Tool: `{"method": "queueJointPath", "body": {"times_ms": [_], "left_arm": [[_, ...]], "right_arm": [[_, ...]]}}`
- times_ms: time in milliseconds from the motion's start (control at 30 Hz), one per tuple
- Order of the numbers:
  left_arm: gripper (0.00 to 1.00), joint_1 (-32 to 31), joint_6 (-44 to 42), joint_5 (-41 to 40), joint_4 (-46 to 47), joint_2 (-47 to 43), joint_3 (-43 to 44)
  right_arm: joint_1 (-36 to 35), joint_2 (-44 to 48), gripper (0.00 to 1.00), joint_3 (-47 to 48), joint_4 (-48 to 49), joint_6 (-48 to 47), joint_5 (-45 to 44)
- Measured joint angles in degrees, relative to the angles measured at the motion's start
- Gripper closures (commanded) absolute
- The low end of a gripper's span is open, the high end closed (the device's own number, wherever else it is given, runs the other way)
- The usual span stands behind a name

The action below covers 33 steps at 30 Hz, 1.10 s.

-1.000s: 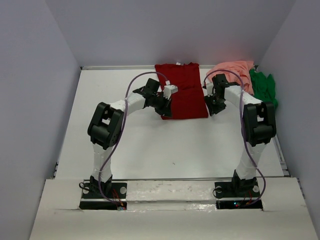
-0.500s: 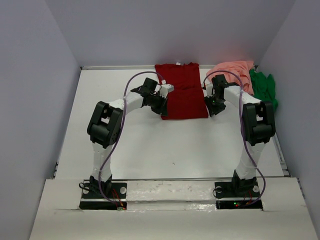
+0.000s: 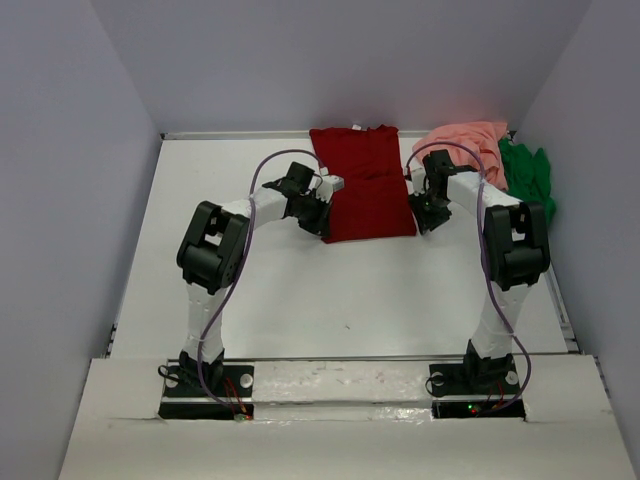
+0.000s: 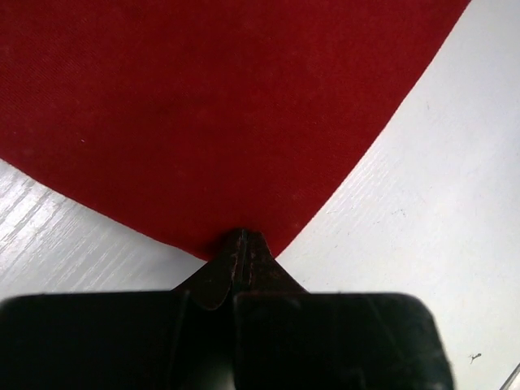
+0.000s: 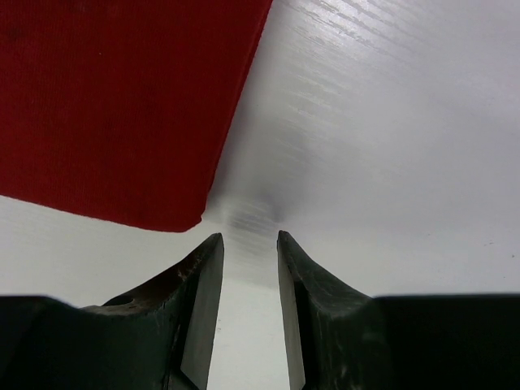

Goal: Fold and stack the t-shirts
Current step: Grab one side of the 2/3 rectangular tshirt with both arms

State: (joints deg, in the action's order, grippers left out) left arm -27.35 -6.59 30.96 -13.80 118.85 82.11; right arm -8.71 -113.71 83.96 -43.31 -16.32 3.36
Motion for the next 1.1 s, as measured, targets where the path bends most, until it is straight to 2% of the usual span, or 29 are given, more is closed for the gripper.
{"method": "queueJointPath", "body": {"times_ms": [133,200,233,300,333,367,533,700,833,1100], "left_arm": [[1.0,0.1,0.1,0.0,0.2,0.2,0.0],[1.0,0.1,0.1,0.1,0.3,0.3,0.1],[1.0,0.1,0.2,0.1,0.3,0.3,0.2],[1.0,0.1,0.2,0.1,0.3,0.4,0.3],[1.0,0.1,0.2,0.1,0.2,0.5,0.4],[1.0,0.1,0.2,0.1,0.3,0.6,0.5],[1.0,0.1,0.2,0.0,0.3,0.6,0.6],[1.0,0.1,-0.1,-1.1,0.2,0.0,0.3],[1.0,0.1,-0.8,-2.8,-0.6,-1.2,0.0],[1.0,0.5,-3.2,-7.2,-1.9,-8.9,-0.1]], "right_arm": [[0.0,0.0,0.61,0.0,0.0,0.0,0.0],[0.0,0.0,0.57,0.0,0.0,0.0,0.0],[0.0,0.0,0.5,0.0,0.0,0.0,0.0],[0.0,0.0,0.43,0.0,0.0,-0.3,0.0],[0.0,0.1,0.33,0.0,0.0,-0.3,0.1],[0.0,0.1,0.31,0.0,0.0,-0.3,0.2],[0.1,0.8,0.32,0.3,-0.2,-0.2,1.4],[0.1,0.7,0.4,2.3,-1.4,0.1,4.3],[0.1,0.7,0.42,4.3,-2.8,0.2,7.8],[0.1,-2.3,0.44,5.6,-3.5,0.2,11.3]]}}
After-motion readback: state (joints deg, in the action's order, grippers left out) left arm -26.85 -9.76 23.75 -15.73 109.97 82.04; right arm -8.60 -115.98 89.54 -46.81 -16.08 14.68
